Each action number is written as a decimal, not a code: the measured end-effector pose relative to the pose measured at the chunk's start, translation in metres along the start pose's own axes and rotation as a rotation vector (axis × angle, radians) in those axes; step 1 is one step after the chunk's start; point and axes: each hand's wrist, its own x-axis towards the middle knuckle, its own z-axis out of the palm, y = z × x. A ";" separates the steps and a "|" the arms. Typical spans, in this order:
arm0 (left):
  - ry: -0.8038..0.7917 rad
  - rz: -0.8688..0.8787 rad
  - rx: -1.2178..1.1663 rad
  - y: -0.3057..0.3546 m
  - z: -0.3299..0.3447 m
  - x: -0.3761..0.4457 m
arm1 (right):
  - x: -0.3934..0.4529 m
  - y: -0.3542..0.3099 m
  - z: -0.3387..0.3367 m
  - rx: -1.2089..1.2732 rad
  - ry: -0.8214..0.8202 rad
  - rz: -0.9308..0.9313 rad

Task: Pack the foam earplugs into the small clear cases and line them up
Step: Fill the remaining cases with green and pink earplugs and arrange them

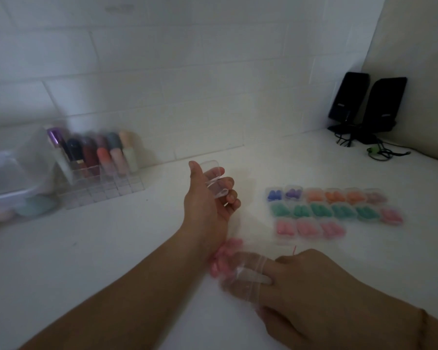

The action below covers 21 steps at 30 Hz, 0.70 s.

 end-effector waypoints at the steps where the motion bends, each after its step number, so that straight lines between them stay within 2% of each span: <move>1: 0.000 0.003 0.005 0.000 0.000 0.000 | -0.021 0.017 0.004 -0.048 0.058 0.055; 2: 0.001 0.008 0.011 0.000 0.000 0.000 | -0.027 0.015 0.002 -0.011 0.072 0.147; 3: 0.002 0.012 0.017 0.000 0.000 0.000 | -0.032 0.022 0.000 -0.050 0.049 0.160; 6: -0.006 0.028 0.027 0.001 0.000 0.000 | -0.030 0.026 -0.002 0.089 0.039 0.093; 8: -0.018 0.043 0.027 0.003 0.000 -0.001 | -0.043 0.040 -0.020 0.164 0.170 0.084; 11: -0.071 0.090 0.047 0.006 0.004 -0.002 | -0.054 0.047 -0.043 0.494 0.361 0.143; 14: -0.216 0.111 0.119 0.005 0.013 -0.011 | -0.051 0.057 -0.040 0.795 0.619 0.262; 16: -0.360 0.099 0.185 -0.001 0.019 -0.021 | -0.044 0.059 -0.035 0.912 0.723 0.338; 18: -0.501 0.112 0.242 -0.008 0.020 -0.030 | -0.037 0.057 -0.036 0.927 0.757 0.351; 21: -0.607 0.149 0.333 -0.017 0.016 -0.036 | -0.033 0.054 -0.036 0.817 0.809 0.316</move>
